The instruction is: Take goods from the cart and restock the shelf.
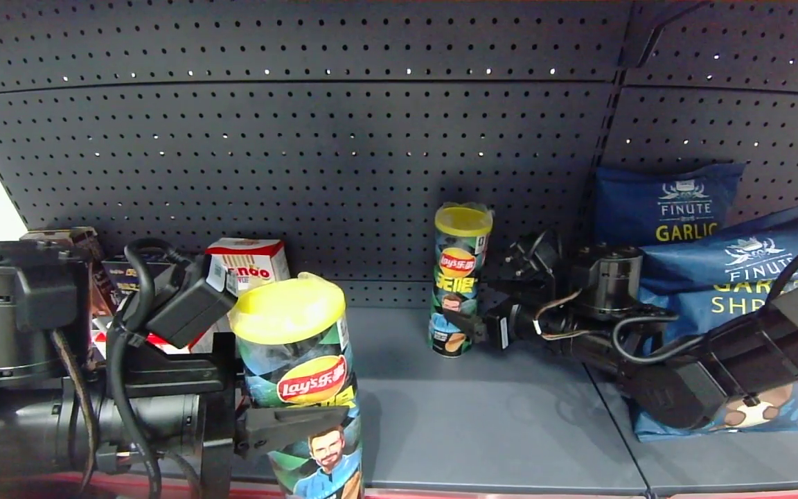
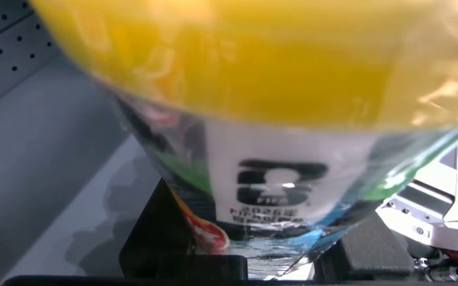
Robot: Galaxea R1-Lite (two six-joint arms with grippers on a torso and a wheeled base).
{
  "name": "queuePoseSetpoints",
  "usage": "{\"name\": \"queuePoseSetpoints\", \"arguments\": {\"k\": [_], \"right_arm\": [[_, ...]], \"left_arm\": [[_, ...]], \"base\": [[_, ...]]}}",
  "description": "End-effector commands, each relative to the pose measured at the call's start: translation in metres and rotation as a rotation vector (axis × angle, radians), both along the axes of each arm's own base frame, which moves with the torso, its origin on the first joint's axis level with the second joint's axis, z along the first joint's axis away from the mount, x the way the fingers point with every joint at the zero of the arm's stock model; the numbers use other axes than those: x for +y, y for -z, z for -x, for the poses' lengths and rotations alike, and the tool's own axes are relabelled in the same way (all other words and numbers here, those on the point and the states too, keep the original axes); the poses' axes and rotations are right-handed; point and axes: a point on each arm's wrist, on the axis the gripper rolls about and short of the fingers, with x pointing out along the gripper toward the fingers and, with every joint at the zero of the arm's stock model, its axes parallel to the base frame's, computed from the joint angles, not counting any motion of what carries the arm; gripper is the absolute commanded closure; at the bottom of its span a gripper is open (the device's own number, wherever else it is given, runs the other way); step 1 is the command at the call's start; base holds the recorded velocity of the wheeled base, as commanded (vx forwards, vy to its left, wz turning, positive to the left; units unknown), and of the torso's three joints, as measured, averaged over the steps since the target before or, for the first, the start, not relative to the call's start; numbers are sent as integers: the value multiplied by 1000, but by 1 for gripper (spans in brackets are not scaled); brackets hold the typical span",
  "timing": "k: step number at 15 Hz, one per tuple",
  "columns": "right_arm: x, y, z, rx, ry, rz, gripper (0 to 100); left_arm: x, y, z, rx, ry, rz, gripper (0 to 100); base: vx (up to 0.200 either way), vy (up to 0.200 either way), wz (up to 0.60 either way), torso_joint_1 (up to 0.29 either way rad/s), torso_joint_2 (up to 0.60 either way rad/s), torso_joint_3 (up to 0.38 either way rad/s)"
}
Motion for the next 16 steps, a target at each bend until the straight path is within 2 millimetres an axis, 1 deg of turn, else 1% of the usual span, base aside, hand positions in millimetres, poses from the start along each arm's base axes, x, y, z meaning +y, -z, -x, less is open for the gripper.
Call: {"name": "queuePoseSetpoints", "arguments": {"k": [1, 3, 7, 8, 12, 13, 16], "right_arm": [[3, 11, -4, 12, -2, 7, 0], [5, 14, -6, 24, -13, -8, 0], [11, 17, -16, 15, -21, -16, 0], [13, 21, -18, 19, -22, -14, 0], [20, 26, -22, 7, -46, -25, 0], [20, 26, -21, 2, -60, -29, 100], [19, 26, -17, 2, -63, -29, 100]], "left_arm": [[-1, 1, -1, 5, 0, -2, 100], [-1, 2, -1, 9, 0, -4, 100], [-1, 3, -2, 10, -2, -5, 100], [0, 4, -1, 13, -2, -6, 100], [1, 5, 0, 17, -3, -8, 100], [1, 6, 0, 20, -3, -10, 100], [1, 7, 1, 23, -3, -11, 100]], "base": [[0, 0, 0, 0, 0, 0], [0, 0, 0, 0, 0, 0], [0, 0, 0, 0, 0, 0], [0, 0, 0, 0, 0, 0], [0, 0, 0, 0, 0, 0], [0, 0, 0, 0, 0, 0], [0, 0, 0, 0, 0, 0]]}}
